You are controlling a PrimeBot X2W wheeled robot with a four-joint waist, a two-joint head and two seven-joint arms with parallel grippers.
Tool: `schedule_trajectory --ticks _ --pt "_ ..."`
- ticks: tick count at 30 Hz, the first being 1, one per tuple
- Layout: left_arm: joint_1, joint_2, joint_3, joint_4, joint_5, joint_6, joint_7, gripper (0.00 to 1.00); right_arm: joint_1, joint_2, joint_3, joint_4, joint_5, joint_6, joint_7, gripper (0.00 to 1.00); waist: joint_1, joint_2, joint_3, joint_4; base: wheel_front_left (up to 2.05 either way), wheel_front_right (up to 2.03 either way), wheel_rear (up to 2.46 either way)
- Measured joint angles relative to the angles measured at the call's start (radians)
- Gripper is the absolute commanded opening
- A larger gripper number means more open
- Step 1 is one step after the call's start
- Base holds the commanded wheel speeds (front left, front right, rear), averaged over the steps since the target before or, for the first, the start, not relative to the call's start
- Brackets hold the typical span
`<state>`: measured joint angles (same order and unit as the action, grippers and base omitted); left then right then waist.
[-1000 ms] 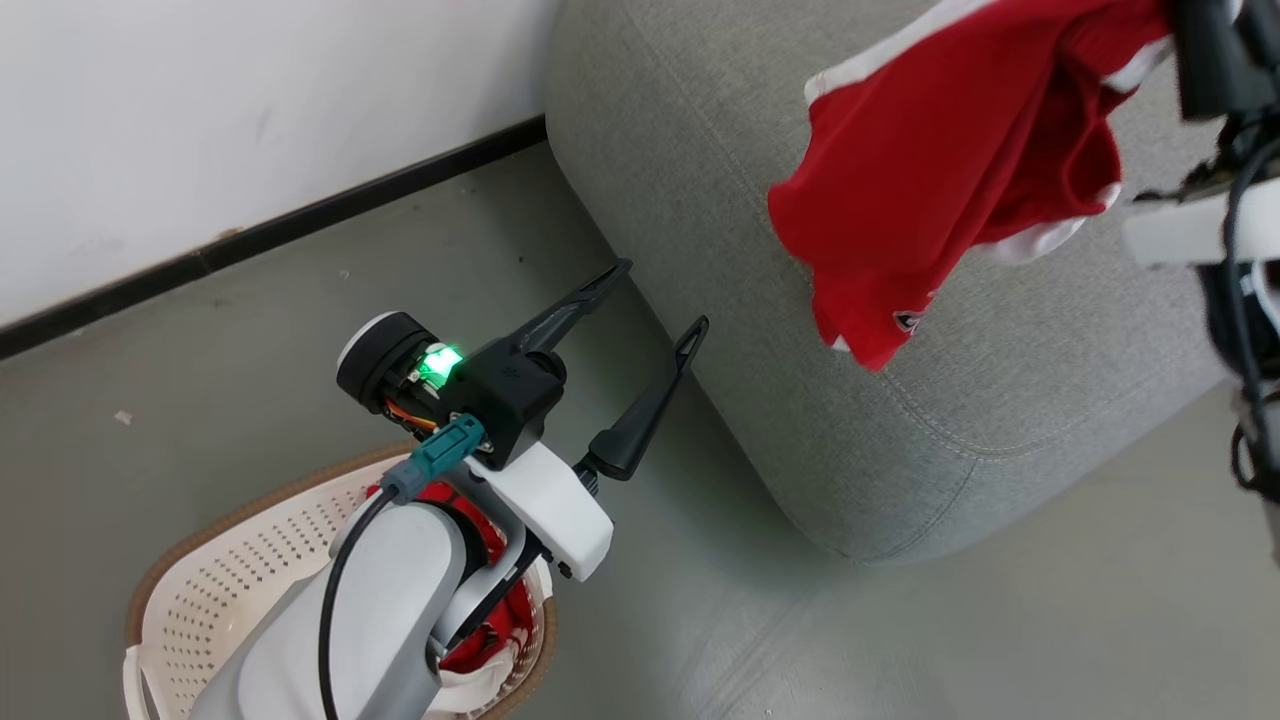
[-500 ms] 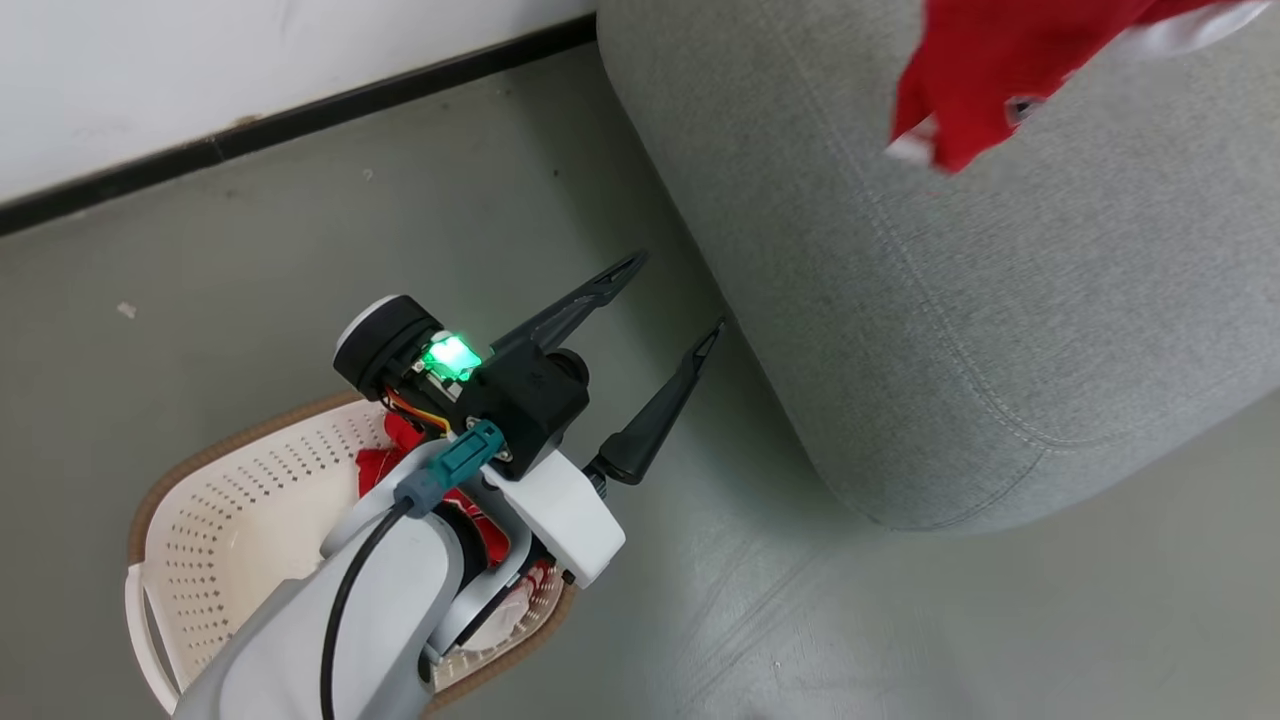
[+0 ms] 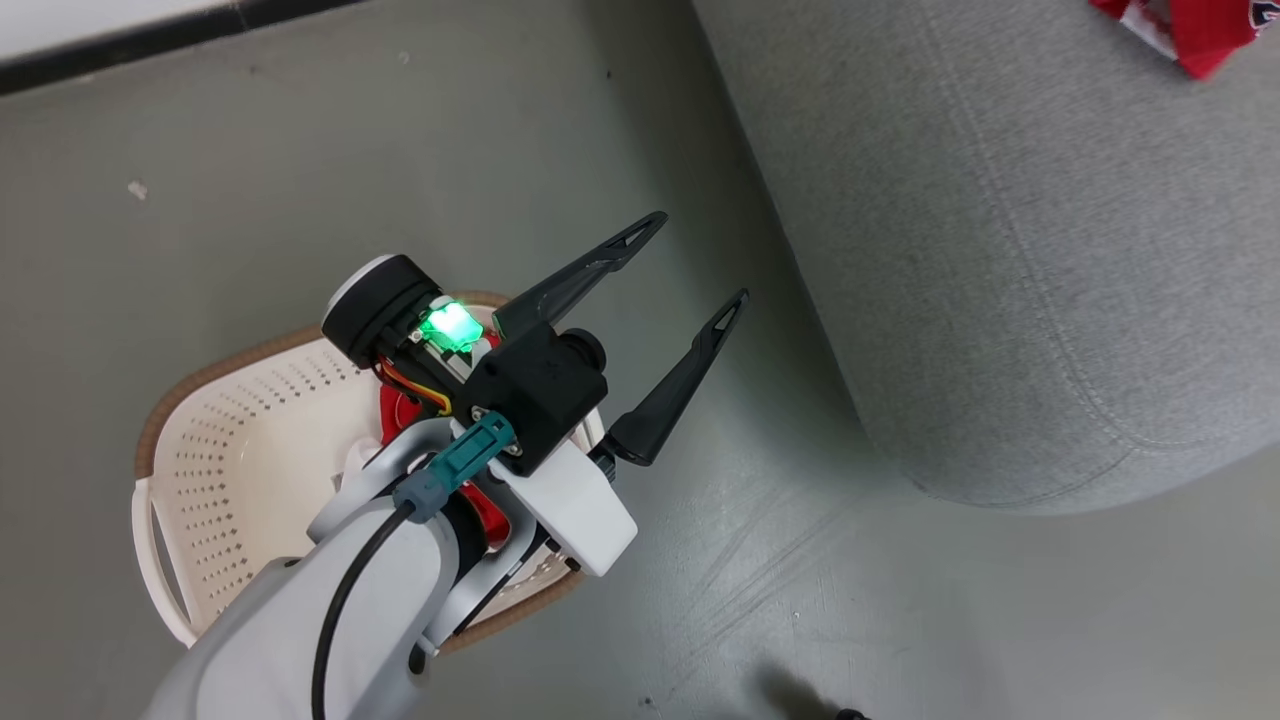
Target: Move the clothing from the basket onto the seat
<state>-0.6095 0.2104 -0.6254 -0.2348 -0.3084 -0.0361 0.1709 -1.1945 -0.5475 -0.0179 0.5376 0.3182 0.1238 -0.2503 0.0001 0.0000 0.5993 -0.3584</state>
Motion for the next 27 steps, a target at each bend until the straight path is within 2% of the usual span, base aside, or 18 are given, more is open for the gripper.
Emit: schedule_trajectory --ticks 13,18,27 --pt "-0.064 0.011 -0.003 -0.044 0.012 -0.002 0.032 1.0 -0.004 0.06 -0.062 0.216 0.007 0.0 0.0 0.0 0.0 0.0 0.116 0.055 0.0 0.0 0.0" --pt "-0.084 0.013 -0.003 -0.047 0.014 -0.003 0.035 1.0 -0.025 0.102 -0.058 0.29 0.025 0.0 0.048 0.0 0.0 0.0 0.15 0.071 0.0 0.0 0.0" --pt "-0.118 0.013 -0.003 -0.049 0.026 -0.016 0.039 1.0 -0.075 0.105 -0.07 0.399 0.025 0.0 0.148 0.0 0.0 0.0 0.198 0.087 0.0 0.0 0.0"
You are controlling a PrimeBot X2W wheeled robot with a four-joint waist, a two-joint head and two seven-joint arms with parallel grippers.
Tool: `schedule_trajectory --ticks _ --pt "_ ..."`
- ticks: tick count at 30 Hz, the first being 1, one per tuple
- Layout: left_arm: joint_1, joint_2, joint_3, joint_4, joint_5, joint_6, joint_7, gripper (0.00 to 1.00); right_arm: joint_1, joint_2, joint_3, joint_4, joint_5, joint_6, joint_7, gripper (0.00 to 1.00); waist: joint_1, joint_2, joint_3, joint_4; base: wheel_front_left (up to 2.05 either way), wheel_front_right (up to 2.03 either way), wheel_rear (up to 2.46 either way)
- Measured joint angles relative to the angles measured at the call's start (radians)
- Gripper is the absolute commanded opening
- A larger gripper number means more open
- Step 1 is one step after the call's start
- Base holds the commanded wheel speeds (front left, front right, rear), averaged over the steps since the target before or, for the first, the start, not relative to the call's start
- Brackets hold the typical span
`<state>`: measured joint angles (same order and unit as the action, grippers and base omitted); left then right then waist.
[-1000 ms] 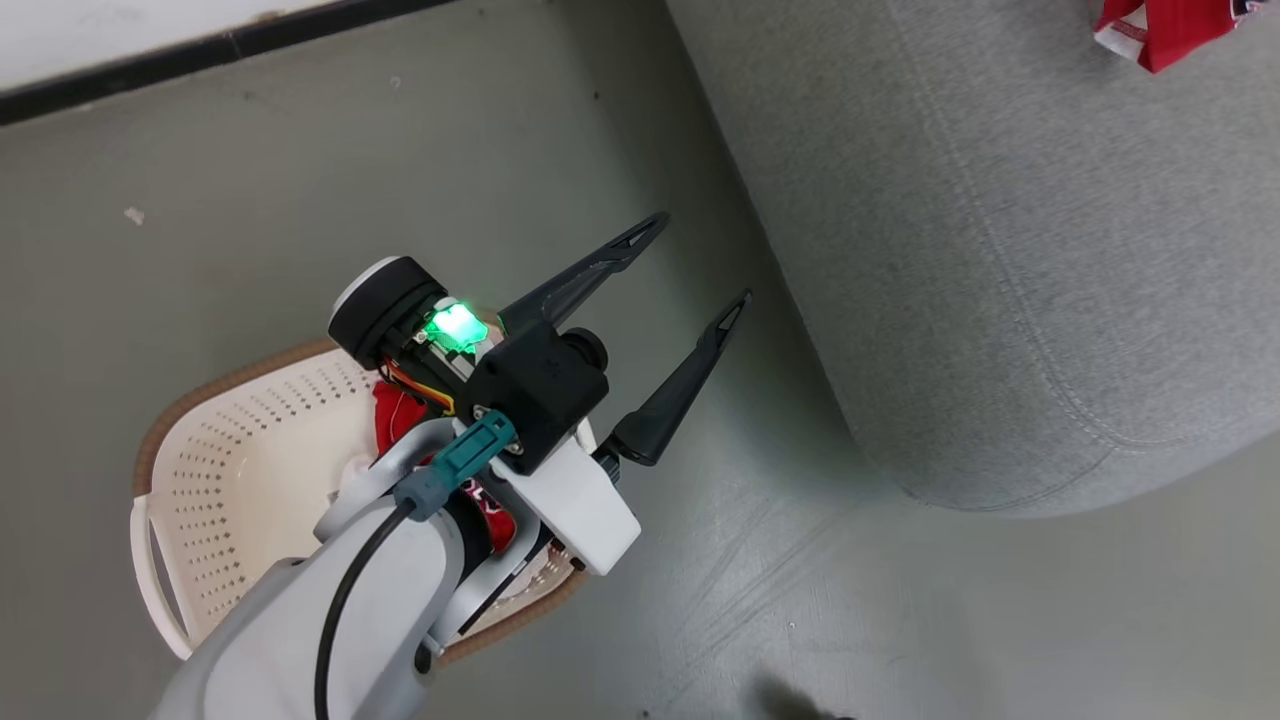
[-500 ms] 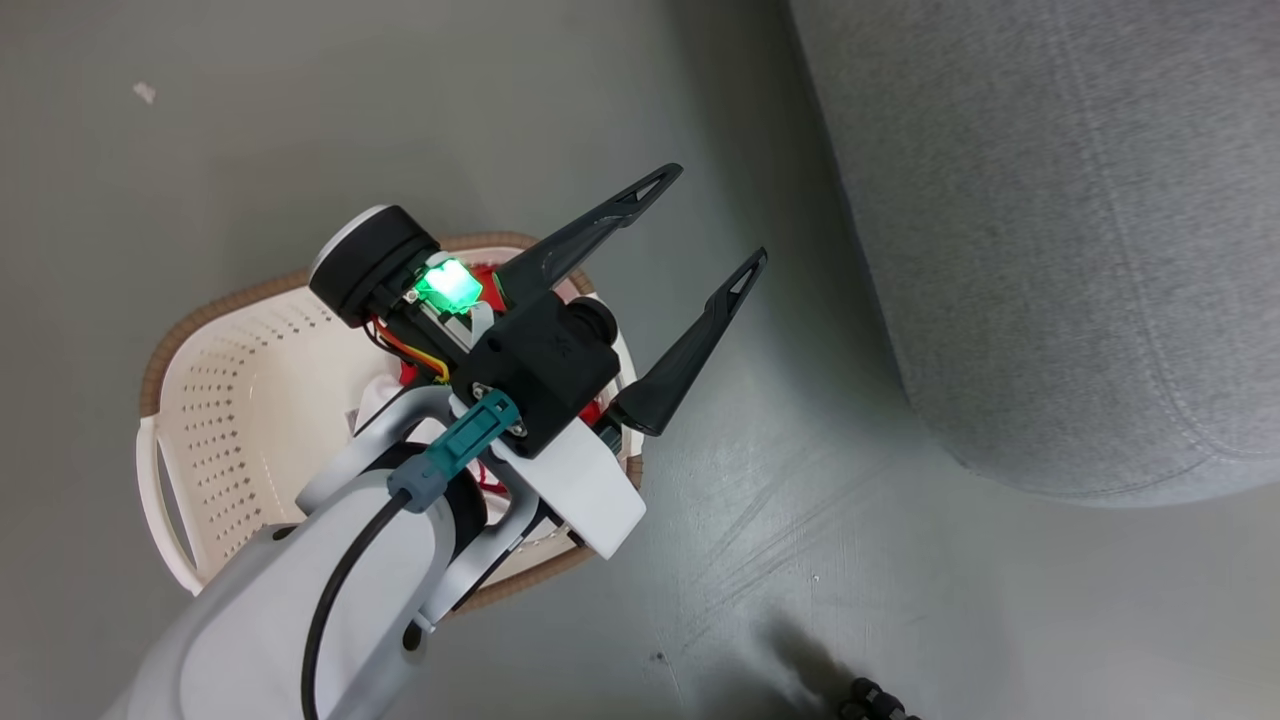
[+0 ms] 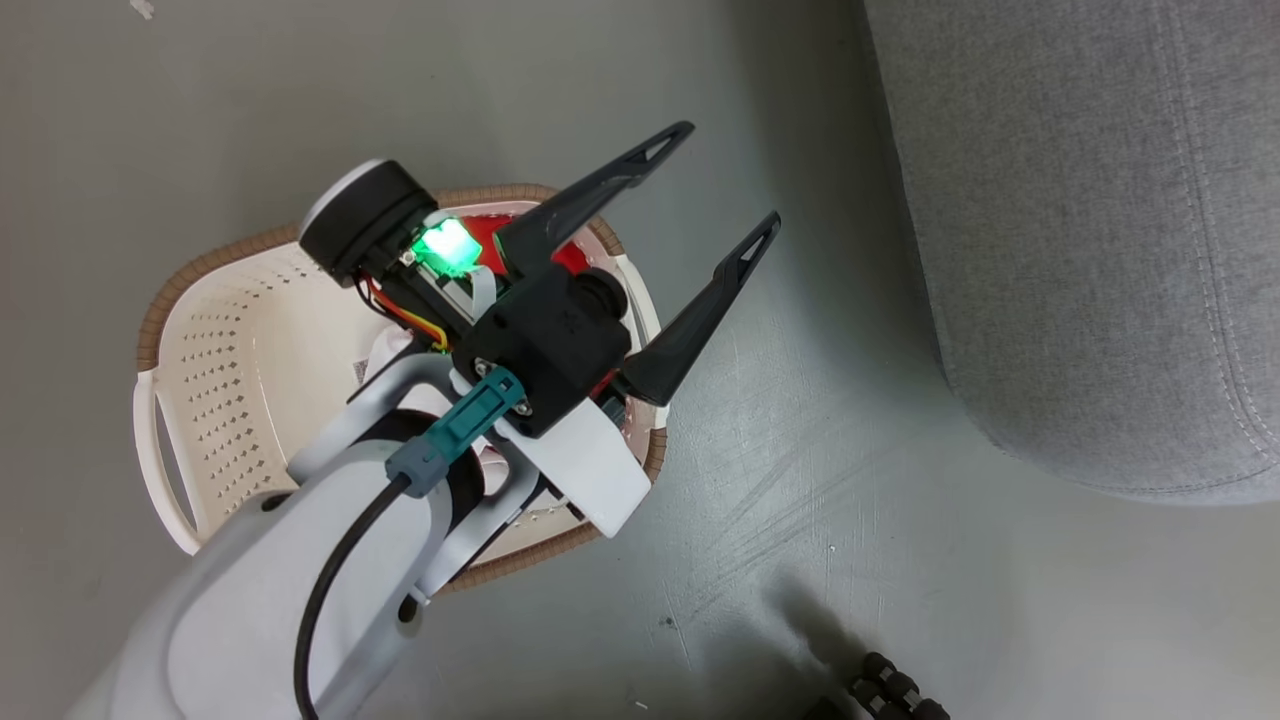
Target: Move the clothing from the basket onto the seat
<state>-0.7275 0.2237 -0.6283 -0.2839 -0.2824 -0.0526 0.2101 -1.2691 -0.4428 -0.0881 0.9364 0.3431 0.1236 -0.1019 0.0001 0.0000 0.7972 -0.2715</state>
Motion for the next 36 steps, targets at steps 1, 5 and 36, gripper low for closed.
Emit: schedule_trajectory --ticks 1,5,36 --pt "-0.005 0.0 0.001 0.0 0.003 -0.004 0.0 1.0 -0.007 -0.001 -0.008 0.014 0.0 0.0 0.011 0.0 0.0 0.0 0.003 0.001 0.0 0.0 0.0" --pt "-0.009 0.009 0.005 0.007 0.005 -0.005 -0.006 1.0 -0.022 0.002 -0.025 0.041 -0.004 0.0 0.03 0.15 0.0 0.0 0.01 0.003 0.0 0.0 0.0" --pt "0.022 0.014 0.078 0.064 0.0 0.021 -0.13 1.0 0.087 0.132 0.07 -0.109 0.017 0.0 -0.043 1.0 0.0 0.0 -0.113 -0.008 0.0 0.0 0.0"
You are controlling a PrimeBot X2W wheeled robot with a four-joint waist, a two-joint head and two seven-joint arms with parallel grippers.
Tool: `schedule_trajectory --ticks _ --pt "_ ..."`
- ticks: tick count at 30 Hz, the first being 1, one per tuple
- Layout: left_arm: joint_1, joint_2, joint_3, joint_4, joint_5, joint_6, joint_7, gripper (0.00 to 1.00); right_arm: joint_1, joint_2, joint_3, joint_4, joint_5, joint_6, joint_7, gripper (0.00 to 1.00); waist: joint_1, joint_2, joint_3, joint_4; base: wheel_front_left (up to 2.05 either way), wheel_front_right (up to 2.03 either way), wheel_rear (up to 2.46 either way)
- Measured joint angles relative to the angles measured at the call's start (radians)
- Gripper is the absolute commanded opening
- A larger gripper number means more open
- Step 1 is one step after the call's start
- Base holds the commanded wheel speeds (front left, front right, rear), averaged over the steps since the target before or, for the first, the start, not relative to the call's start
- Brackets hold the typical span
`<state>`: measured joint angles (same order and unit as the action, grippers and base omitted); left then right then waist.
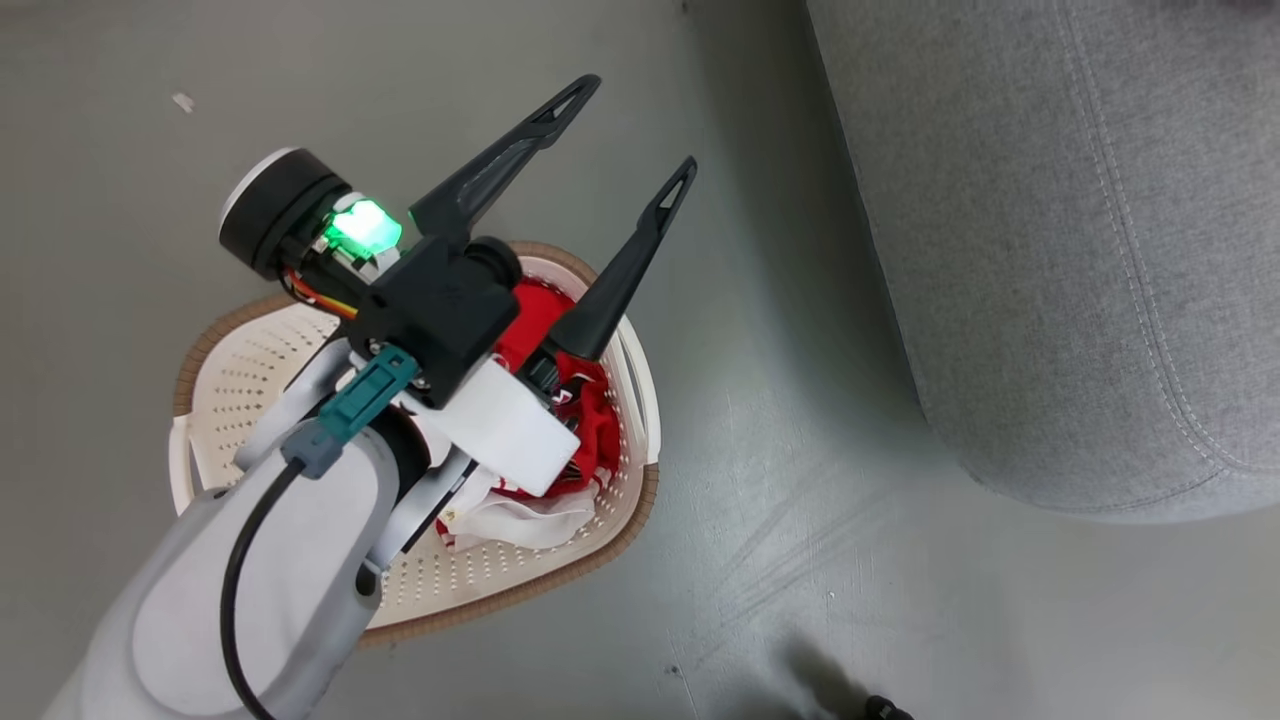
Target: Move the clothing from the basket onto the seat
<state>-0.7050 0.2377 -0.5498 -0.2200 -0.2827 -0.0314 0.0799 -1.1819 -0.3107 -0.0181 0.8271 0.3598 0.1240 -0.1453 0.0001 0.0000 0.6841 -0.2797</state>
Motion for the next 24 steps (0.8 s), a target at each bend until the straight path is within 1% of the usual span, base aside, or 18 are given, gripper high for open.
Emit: schedule_trajectory --ticks 12,16,19,24 --pt "0.095 -0.006 0.076 0.034 -0.036 0.065 -0.088 1.0 0.108 -0.004 0.094 -0.117 -0.036 0.0 -0.004 1.0 0.0 0.0 -0.097 0.042 0.0 0.0 0.0" --pt "0.131 -0.012 0.098 0.048 -0.051 0.084 -0.12 1.0 0.143 0.019 0.13 -0.138 -0.037 0.0 -0.004 1.0 0.0 0.0 -0.132 0.062 0.0 0.0 0.0" --pt "0.154 -0.006 0.119 0.064 -0.051 0.1 -0.141 1.0 0.179 0.042 0.161 -0.142 -0.037 0.0 0.002 1.0 0.0 0.0 -0.159 0.08 0.0 0.0 0.0" --pt "0.196 -0.019 0.146 0.077 -0.074 0.118 -0.182 1.0 0.235 0.072 0.212 -0.155 -0.038 0.0 0.0 1.0 0.0 0.0 -0.203 0.111 0.0 0.0 0.0"
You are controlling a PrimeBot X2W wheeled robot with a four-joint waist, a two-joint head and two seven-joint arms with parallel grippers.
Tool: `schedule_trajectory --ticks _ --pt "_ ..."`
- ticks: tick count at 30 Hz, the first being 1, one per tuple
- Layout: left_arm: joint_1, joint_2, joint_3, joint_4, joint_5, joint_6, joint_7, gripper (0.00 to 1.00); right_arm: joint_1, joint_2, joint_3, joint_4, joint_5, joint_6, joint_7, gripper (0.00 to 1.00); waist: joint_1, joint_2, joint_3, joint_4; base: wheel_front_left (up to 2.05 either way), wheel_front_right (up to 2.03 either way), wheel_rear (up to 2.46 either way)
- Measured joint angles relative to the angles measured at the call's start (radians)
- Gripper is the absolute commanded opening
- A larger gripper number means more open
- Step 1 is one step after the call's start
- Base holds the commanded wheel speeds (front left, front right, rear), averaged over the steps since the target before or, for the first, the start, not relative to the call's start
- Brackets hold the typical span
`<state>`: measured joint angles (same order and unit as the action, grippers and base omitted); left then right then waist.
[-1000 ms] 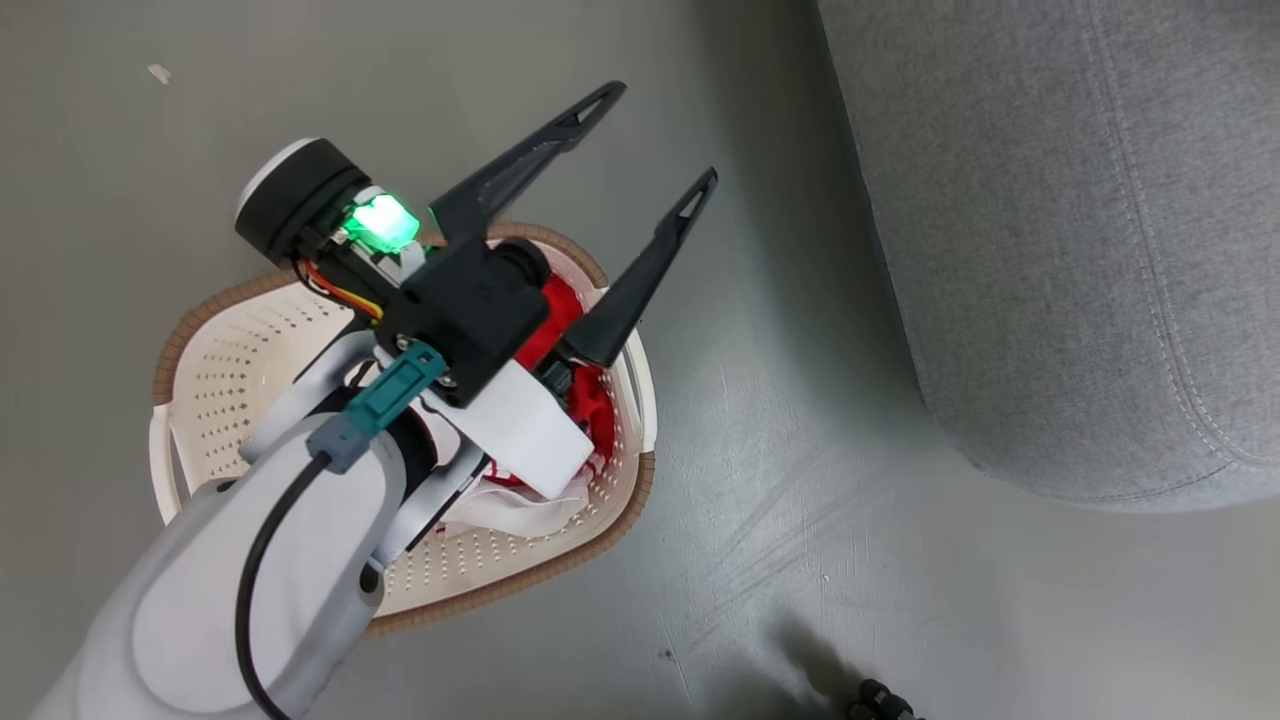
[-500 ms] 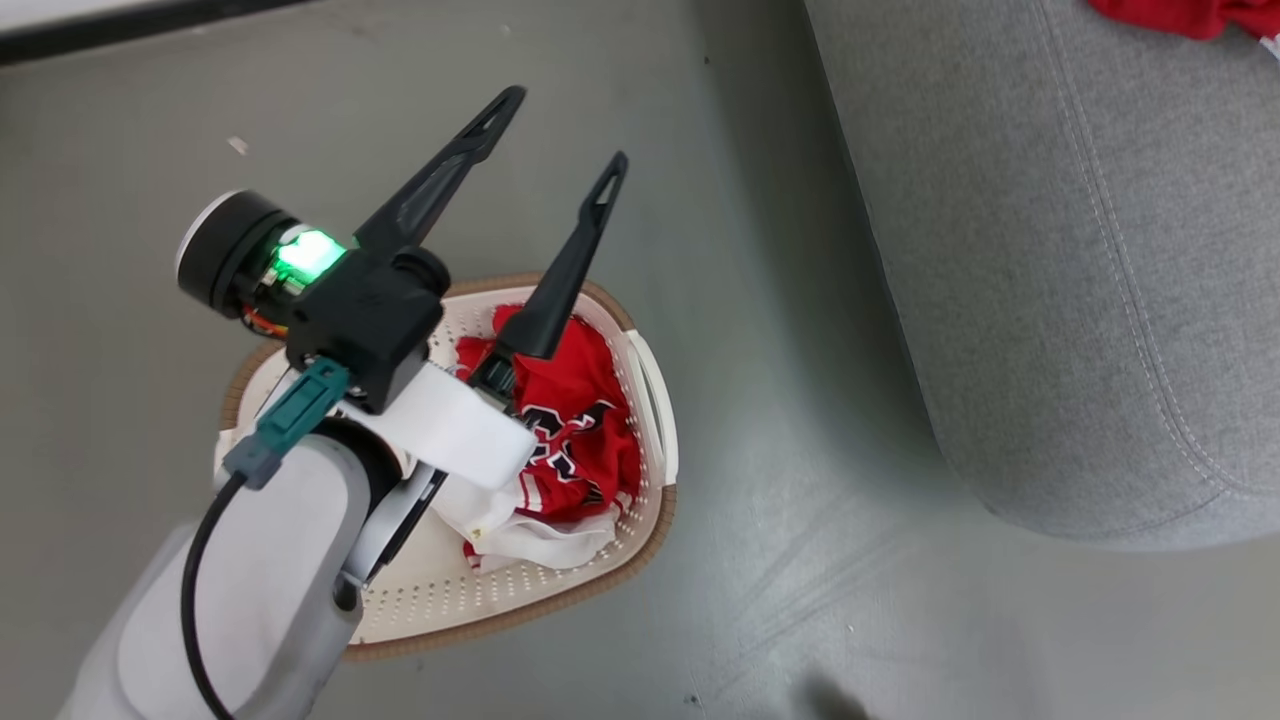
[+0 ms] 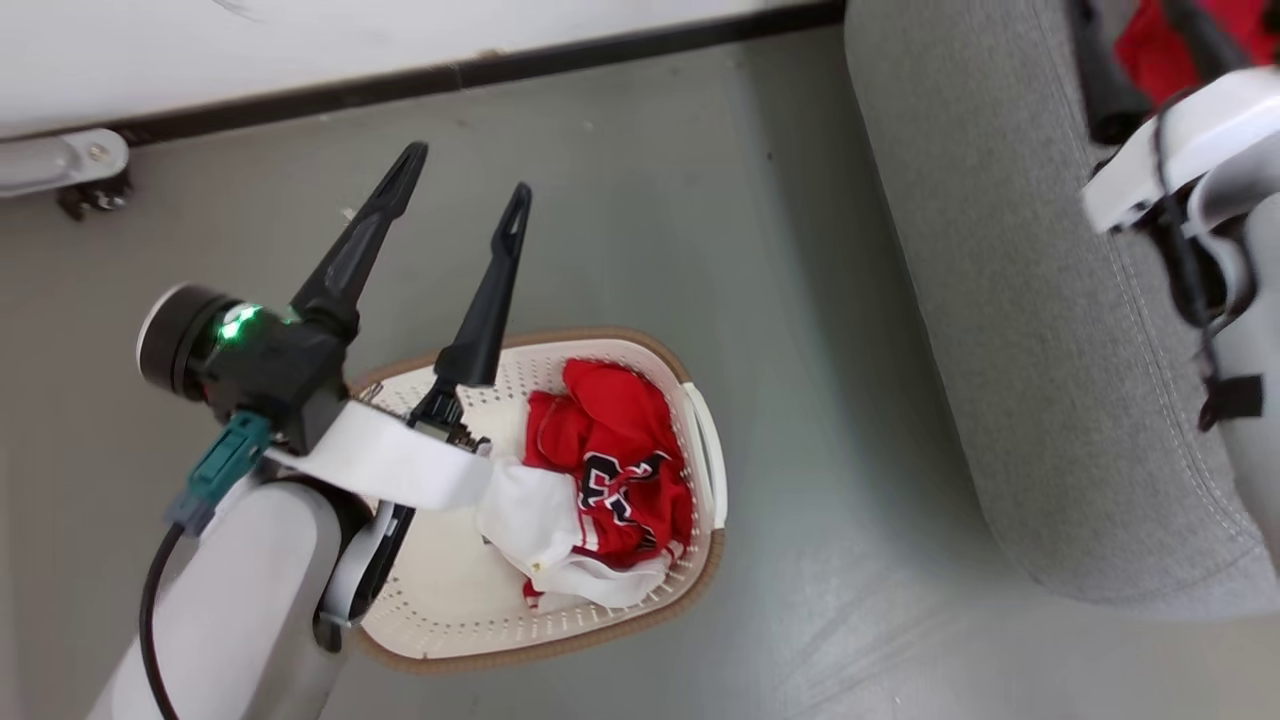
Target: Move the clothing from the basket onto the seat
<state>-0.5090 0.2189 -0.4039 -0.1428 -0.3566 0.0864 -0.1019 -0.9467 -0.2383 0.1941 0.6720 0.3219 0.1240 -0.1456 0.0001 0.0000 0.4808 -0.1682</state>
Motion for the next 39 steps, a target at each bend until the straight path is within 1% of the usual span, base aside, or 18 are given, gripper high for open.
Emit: schedule_trajectory --ticks 3,8,11,15,24,27,32,34,39 --pt "0.035 -0.006 0.018 0.013 -0.031 0.009 -0.021 1.0 0.027 0.008 0.022 -0.009 -0.008 0.0 -0.021 1.0 0.0 0.0 -0.027 0.019 0.0 0.0 0.0" --pt "0.095 -0.025 0.051 0.035 -0.082 0.018 -0.056 1.0 0.08 0.009 0.019 -0.011 -0.016 0.0 -0.057 1.0 -0.0001 0.0 -0.074 0.049 0.0 0.0 0.0" --pt "0.132 -0.025 0.073 0.054 -0.102 0.026 -0.077 1.0 0.118 0.017 0.025 -0.014 -0.016 0.0 -0.077 1.0 -0.0001 0.0 -0.102 0.066 0.0 0.0 0.0" --pt "0.18 -0.023 0.101 0.076 -0.112 0.034 -0.095 1.0 0.163 0.029 0.046 -0.035 -0.027 0.0 -0.094 1.0 -0.0001 0.0 -0.14 0.088 0.0 0.0 0.0" --pt "0.256 -0.006 0.131 0.114 -0.118 0.034 -0.128 1.0 0.261 0.036 0.081 -0.098 -0.055 0.0 -0.105 1.0 -0.0001 0.0 -0.228 0.13 0.0 0.0 0.0" --pt "0.278 -0.001 0.141 0.119 -0.118 0.034 -0.133 1.0 0.3 0.035 0.074 -0.135 -0.062 0.0 -0.105 1.0 -0.0001 0.0 -0.256 0.143 0.0 0.0 0.0" --pt "0.321 -0.001 0.16 0.132 -0.119 0.034 -0.139 1.0 0.351 0.038 0.037 -0.253 -0.074 0.0 -0.105 1.0 -0.0001 0.0 -0.302 0.162 0.0 0.0 0.0" --pt "0.33 -0.001 0.165 0.134 -0.119 0.034 -0.139 1.0 0.366 0.039 0.026 -0.267 -0.075 0.0 -0.105 1.0 -0.0001 0.0 -0.311 0.166 0.0 0.0 0.0" --pt "0.36 -0.008 0.185 0.141 -0.131 0.033 -0.147 1.0 0.479 0.046 -0.001 -0.311 -0.086 0.0 -0.105 1.0 -0.0001 0.0 -0.354 0.182 0.0 0.0 0.0"
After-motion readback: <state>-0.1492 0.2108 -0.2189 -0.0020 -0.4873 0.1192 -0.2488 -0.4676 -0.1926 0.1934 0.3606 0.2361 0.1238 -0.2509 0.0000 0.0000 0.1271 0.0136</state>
